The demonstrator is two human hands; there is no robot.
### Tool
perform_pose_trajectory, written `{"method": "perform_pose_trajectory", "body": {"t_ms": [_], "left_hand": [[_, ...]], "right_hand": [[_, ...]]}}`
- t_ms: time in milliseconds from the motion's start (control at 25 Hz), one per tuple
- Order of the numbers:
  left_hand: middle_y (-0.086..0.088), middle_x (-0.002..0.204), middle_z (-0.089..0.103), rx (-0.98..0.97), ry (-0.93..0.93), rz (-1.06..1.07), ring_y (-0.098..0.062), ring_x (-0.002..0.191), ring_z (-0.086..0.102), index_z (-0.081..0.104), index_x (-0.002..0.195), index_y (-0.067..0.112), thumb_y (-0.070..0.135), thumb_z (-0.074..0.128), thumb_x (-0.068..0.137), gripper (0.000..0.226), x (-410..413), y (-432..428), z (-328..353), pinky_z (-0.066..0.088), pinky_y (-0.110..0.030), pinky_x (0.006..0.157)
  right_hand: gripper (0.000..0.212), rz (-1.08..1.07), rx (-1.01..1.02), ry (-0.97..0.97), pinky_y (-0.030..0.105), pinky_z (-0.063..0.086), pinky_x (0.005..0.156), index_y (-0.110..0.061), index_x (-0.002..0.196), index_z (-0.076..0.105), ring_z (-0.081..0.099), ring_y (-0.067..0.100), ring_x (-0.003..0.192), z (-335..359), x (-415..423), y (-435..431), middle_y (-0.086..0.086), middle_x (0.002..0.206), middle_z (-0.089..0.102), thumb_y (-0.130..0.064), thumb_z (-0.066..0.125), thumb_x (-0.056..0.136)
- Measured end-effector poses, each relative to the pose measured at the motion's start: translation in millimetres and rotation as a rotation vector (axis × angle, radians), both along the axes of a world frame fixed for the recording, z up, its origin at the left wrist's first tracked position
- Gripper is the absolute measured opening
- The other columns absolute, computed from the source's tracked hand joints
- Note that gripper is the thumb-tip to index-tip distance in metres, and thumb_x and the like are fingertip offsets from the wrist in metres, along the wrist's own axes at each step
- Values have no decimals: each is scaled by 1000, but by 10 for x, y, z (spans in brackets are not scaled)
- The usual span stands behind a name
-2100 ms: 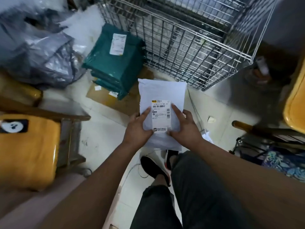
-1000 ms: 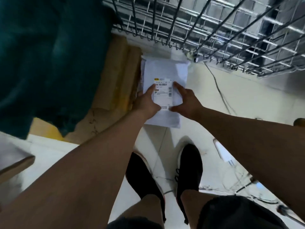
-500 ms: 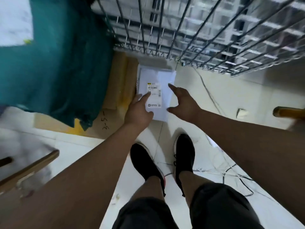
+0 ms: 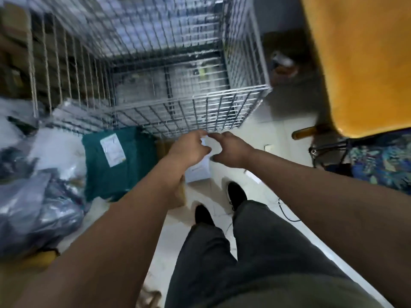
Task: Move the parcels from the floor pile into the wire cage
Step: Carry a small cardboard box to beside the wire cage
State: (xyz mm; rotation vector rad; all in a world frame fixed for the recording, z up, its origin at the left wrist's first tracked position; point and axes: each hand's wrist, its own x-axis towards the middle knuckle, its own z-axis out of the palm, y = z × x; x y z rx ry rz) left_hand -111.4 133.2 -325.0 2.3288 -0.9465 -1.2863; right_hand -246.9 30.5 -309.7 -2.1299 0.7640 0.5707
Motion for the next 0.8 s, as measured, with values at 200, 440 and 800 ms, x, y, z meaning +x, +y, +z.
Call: {"method": "perform_pose_trajectory", "body": {"t_ms": [200,440,800], "left_hand": [[-1,127,68,-50,-69,-159,-22,108,66,58,140,29,36,76,81,62,-433,-401,1011,54,-38,94],[0,120,68,-170,-56,-419,-22,105,67,58,140,31,35,76,86,57,-1464,-1074,1652,55,-37,92],[6,109,69,-220,-38,-923,-18,101,66,61,135,33,32,74,86,50,-3804,-1826,1818,52,-31,86]], "right_hand": [[82,-248,-54,-3,37,44,103,-30,158,28,49,31,133,857,-570,-20,15,146,47,-38,70,88],[81,-667,-96,-19,33,43,103,-29,158,31,50,25,135,1442,-1689,-285,9,149,52,-43,71,88],[73,-1238,-169,-66,29,43,101,-23,153,39,55,25,130,1647,-3991,-285,4,143,58,-40,70,90]]}}
